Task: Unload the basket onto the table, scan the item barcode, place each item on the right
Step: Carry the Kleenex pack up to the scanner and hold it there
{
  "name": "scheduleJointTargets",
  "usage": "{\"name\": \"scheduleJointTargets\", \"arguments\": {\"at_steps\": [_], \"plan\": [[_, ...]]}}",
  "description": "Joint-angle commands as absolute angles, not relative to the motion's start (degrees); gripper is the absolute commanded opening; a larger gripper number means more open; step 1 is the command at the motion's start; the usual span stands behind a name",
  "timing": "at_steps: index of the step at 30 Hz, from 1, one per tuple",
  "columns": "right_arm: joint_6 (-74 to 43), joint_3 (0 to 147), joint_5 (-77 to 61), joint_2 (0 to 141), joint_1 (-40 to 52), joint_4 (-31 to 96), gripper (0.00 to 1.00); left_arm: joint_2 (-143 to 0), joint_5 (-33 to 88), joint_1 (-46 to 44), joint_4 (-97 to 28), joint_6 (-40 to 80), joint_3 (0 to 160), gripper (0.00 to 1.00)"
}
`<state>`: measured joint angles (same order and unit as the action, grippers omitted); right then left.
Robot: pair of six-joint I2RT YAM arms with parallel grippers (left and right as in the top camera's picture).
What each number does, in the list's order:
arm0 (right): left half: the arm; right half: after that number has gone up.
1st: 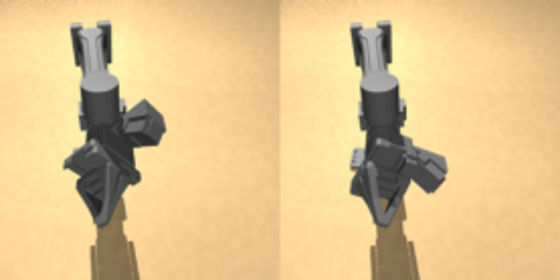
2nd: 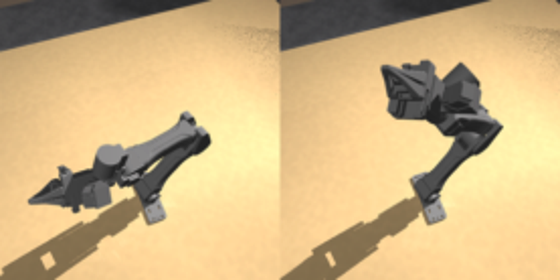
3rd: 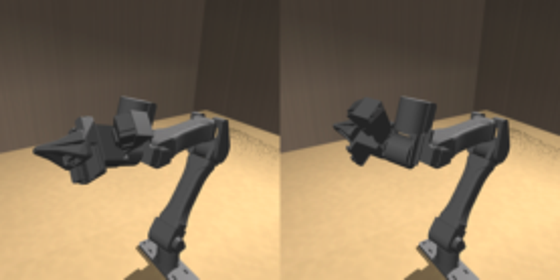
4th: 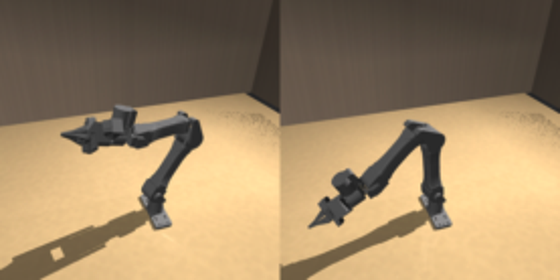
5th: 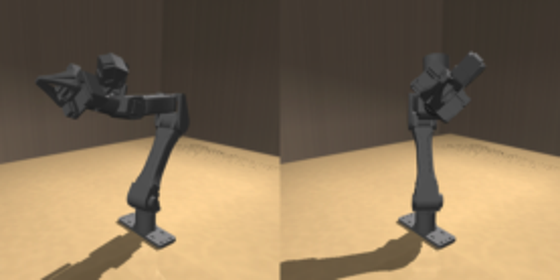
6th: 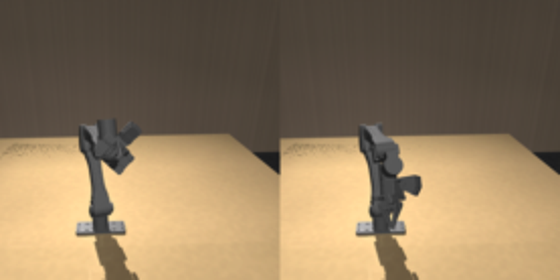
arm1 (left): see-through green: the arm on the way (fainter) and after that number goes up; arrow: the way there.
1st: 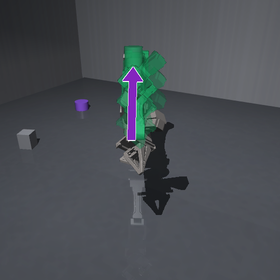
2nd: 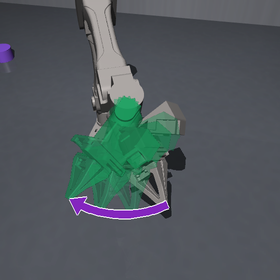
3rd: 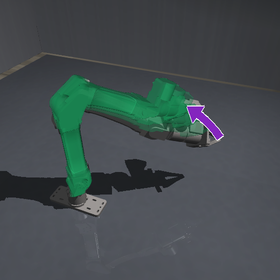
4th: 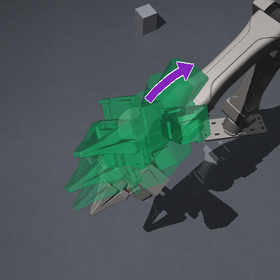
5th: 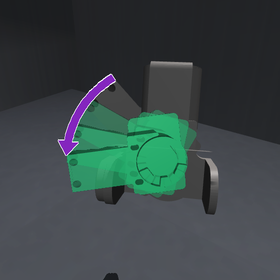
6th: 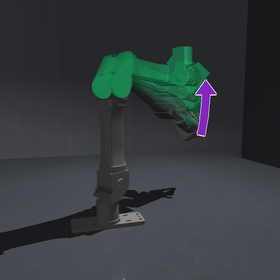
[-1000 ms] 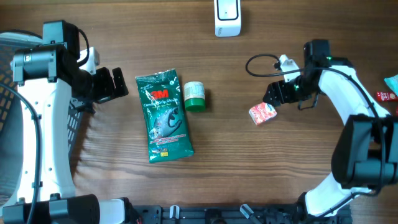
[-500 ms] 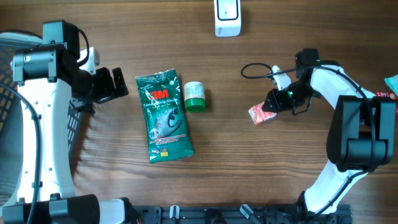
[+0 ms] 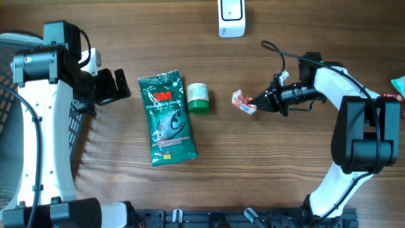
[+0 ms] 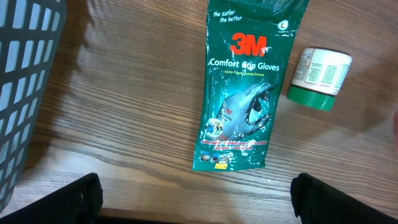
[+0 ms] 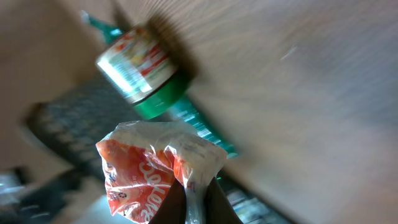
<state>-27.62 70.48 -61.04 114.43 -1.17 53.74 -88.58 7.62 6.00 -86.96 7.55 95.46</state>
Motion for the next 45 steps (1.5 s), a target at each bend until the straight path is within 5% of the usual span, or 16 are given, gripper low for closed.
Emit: {"name": "scheduleJointTargets", "arguments": {"at_steps": [1, 9, 28, 35, 40, 45], "plan": [[-42.7, 70.9, -70.0, 111.8, 1.3, 54.6, 0.04, -87.7, 8.5, 6.2, -87.0, 6.4, 95.4, 1.0], [-58.4, 70.9, -56.0, 97.7, 6.5, 61.6, 0.04, -87.7, 8.5, 6.2, -87.0, 6.4, 95.4, 1.0], [-54.0, 70.9, -58.1, 93.1, 8.0, 74.5, 0.04, -87.7, 8.5, 6.2, -87.0, 6.4, 95.4, 1.0], [-47.7, 70.9, -55.4, 90.7, 8.0, 51.7, 0.04, -87.7, 8.5, 6.2, -87.0, 6.4, 95.4, 1.0], [-46.6, 70.9, -38.4, 89.6, 8.0, 23.5, 0.04, -87.7, 8.5, 6.2, -87.0, 6.4, 95.4, 1.0], [-39.7, 70.8, -15.4, 89.7, 8.5, 11.0, 0.04, -87.7, 8.5, 6.2, -87.0, 6.4, 95.4, 1.0]]}}
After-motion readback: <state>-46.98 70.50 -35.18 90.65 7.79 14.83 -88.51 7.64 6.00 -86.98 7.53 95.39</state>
